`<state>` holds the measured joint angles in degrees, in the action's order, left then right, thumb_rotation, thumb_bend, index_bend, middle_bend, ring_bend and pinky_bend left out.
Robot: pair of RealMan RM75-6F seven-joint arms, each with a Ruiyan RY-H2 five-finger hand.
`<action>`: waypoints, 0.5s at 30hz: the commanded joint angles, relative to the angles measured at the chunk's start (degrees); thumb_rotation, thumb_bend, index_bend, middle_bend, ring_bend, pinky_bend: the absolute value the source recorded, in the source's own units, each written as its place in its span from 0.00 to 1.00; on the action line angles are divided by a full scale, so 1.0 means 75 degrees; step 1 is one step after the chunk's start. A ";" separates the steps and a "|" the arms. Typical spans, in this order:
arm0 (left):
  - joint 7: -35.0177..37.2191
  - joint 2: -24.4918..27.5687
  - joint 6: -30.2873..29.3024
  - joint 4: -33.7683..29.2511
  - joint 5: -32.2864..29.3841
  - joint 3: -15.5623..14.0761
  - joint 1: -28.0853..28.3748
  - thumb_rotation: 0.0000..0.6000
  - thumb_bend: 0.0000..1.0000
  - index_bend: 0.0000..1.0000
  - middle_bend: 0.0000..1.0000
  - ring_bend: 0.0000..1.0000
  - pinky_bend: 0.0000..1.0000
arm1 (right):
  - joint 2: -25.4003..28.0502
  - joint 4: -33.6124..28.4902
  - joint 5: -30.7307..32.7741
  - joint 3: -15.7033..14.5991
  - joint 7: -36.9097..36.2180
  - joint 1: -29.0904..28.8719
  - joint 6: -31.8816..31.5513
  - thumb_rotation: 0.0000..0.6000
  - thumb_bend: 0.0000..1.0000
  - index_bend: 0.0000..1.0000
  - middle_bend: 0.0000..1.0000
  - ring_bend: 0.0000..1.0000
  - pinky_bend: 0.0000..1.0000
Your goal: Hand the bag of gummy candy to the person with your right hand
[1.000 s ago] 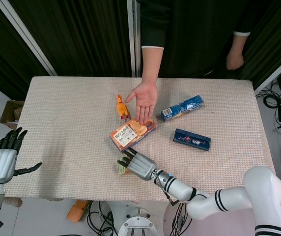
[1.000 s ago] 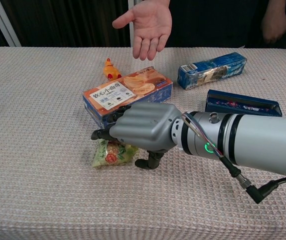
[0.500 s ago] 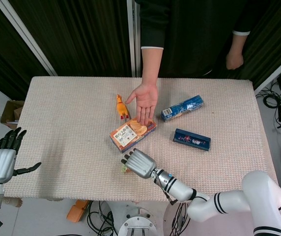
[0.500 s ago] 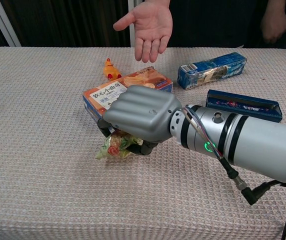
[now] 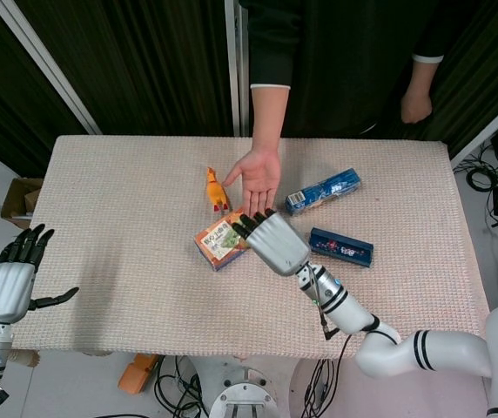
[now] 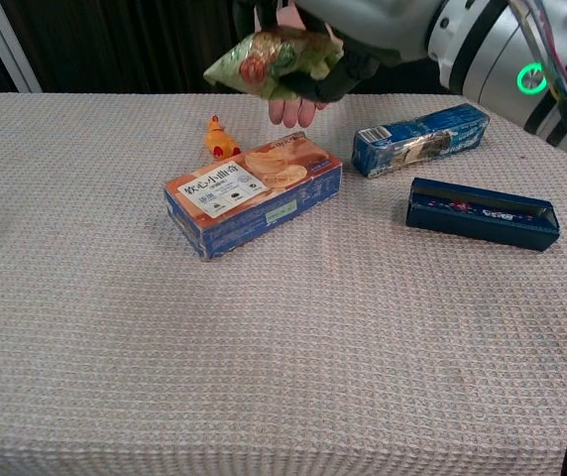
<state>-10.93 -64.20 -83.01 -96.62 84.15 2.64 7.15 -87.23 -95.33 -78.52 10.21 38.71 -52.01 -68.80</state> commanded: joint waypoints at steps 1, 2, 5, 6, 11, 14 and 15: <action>-0.0016 0.0017 -0.0003 -0.0017 0.0035 0.0006 0.0020 0.53 0.02 0.06 0.03 0.04 0.19 | 0.0023 0.0800 0.0888 0.0625 0.0089 -0.0096 0.0190 1.00 0.37 1.00 0.82 0.65 0.70; -0.0018 0.0025 -0.0012 -0.0015 0.0044 0.0015 0.0026 0.54 0.02 0.06 0.03 0.04 0.19 | -0.0055 0.1034 0.1117 0.0698 0.0027 -0.0115 0.0309 1.00 0.37 1.00 0.81 0.65 0.70; -0.0002 0.0042 -0.0025 -0.0027 0.0039 0.0034 0.0033 0.53 0.02 0.06 0.03 0.04 0.19 | -0.0411 0.1857 0.1571 0.0814 -0.0124 -0.0205 0.0577 1.00 0.37 0.97 0.79 0.65 0.69; 0.0009 0.0044 -0.0026 -0.0016 0.0041 0.0035 0.0034 0.53 0.02 0.06 0.03 0.04 0.19 | -0.0585 0.2227 0.1574 0.0815 -0.0078 -0.0246 0.0543 1.00 0.37 0.95 0.78 0.65 0.68; 0.0123 0.0045 0.0038 0.0091 -0.0039 0.0027 0.0032 0.53 0.02 0.06 0.03 0.04 0.19 | -0.0981 0.2933 0.1582 0.0817 -0.0679 -0.0334 0.0830 1.00 0.35 0.72 0.53 0.43 0.47; 0.0203 0.0027 0.0034 0.0170 -0.0068 0.0032 0.0021 0.53 0.02 0.06 0.03 0.04 0.19 | -0.0866 0.2943 0.1364 0.0768 -0.0971 -0.0362 0.0952 1.00 0.29 0.37 0.25 0.15 0.25; 0.0208 0.0025 0.0048 0.0188 -0.0083 0.0030 0.0022 0.53 0.02 0.06 0.03 0.04 0.19 | -0.0835 0.2916 0.1300 0.0778 -0.1065 -0.0362 0.0939 1.00 0.25 0.24 0.16 0.06 0.16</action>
<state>-9.42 -63.98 -82.69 -95.26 83.58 2.87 7.33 -93.64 -73.66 -67.92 15.98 31.92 -54.43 -62.26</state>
